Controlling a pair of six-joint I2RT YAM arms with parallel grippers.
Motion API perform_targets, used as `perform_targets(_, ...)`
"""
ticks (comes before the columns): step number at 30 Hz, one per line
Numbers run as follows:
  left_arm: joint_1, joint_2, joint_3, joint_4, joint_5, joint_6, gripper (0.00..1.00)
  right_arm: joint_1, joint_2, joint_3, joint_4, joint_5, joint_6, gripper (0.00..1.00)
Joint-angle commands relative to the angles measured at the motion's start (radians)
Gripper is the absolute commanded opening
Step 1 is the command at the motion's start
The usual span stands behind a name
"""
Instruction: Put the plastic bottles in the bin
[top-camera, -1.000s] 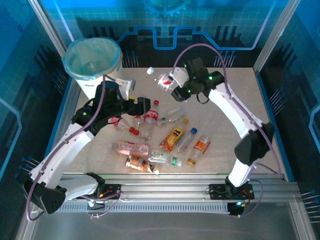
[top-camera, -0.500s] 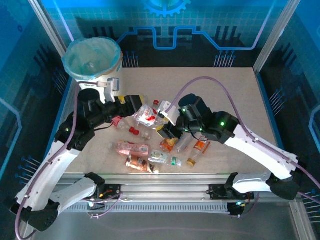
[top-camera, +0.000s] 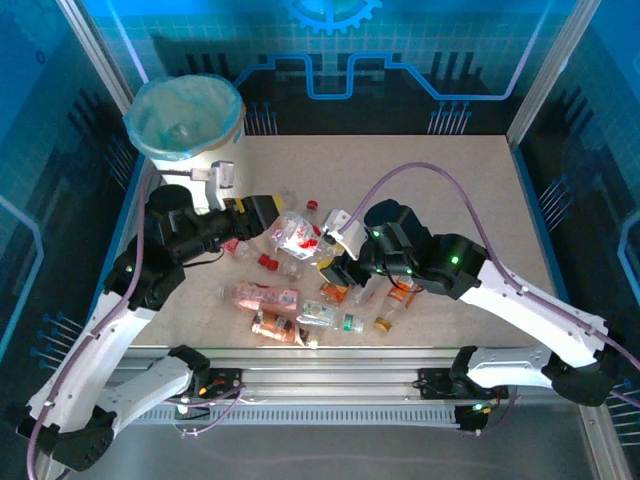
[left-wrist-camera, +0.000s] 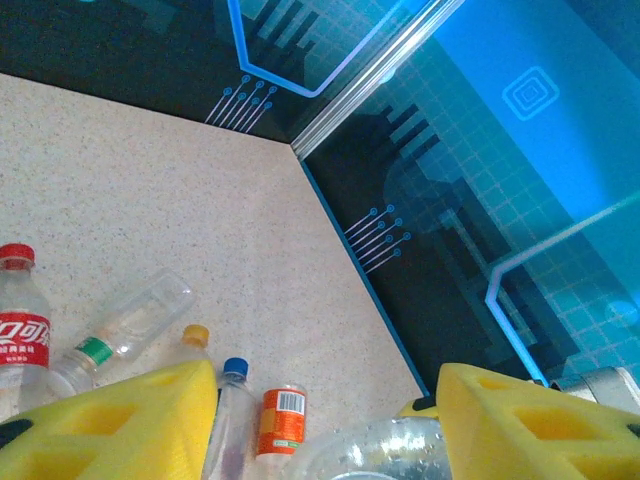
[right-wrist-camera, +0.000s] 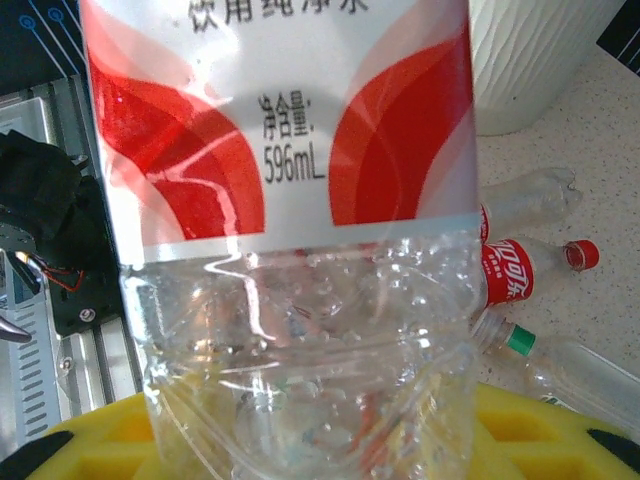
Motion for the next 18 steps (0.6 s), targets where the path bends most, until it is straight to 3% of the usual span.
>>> perform_targets(1,0.006,-0.026,-0.002,-0.024,0.024,-0.005,0.55,0.017,-0.013,-0.007,0.037,0.021,0.024,0.47)
perform_targets(18,0.005,-0.051,-0.023,-0.035,0.022,-0.001,0.30,0.037,0.021,-0.003,0.027,0.036,0.044,0.47)
